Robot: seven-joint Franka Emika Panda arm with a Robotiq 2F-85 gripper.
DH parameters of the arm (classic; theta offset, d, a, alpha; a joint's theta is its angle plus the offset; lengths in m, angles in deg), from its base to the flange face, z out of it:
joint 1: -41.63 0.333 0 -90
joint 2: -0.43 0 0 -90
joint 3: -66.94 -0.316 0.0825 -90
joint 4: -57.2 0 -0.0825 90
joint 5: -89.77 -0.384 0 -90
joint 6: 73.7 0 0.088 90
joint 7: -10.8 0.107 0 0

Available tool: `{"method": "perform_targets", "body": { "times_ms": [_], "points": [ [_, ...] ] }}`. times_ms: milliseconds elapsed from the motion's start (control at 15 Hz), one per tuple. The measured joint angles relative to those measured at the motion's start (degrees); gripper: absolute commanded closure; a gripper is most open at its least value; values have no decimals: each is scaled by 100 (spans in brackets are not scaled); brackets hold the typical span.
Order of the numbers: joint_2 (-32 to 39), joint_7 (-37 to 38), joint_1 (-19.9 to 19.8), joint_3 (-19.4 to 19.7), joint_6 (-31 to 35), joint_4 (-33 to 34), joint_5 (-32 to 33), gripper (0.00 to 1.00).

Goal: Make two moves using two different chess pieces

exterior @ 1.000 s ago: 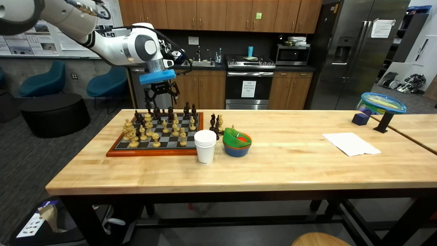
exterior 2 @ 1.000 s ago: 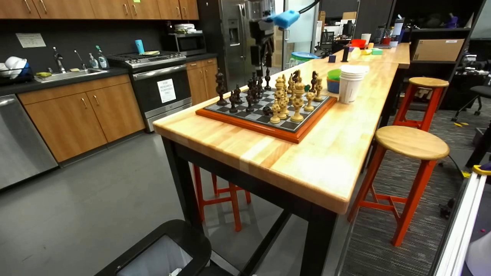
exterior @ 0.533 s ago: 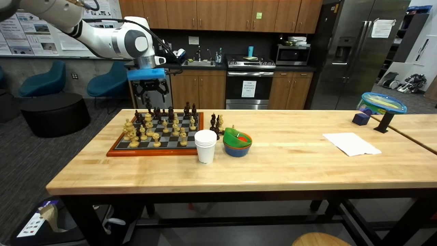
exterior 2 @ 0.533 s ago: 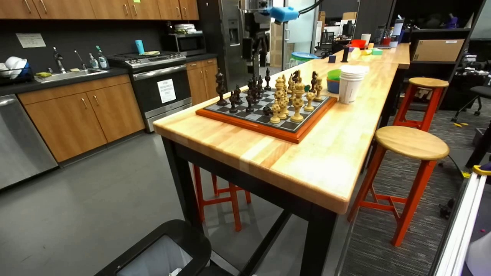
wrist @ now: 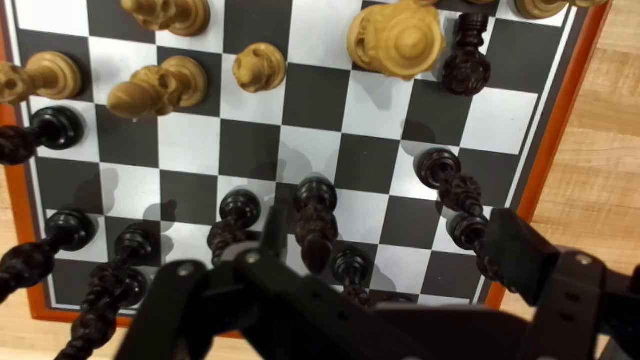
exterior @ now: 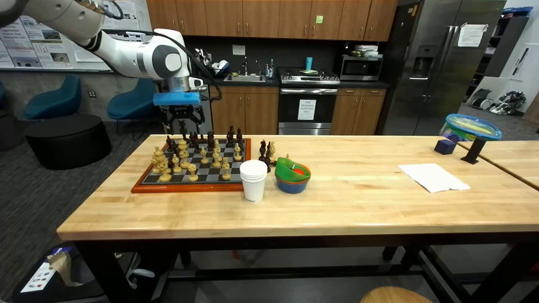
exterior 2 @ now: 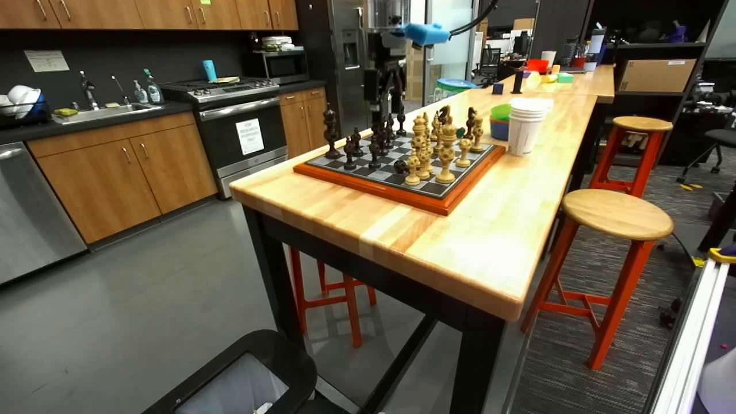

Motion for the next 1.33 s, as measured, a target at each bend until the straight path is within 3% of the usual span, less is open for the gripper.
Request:
{"method": "perform_targets", "body": {
  "times_ms": [667,1333],
  "points": [
    [36,122,-193,341,424,-87,15,0],
    [151,271,-383,442,483,-102,9,0]
  ]
}}
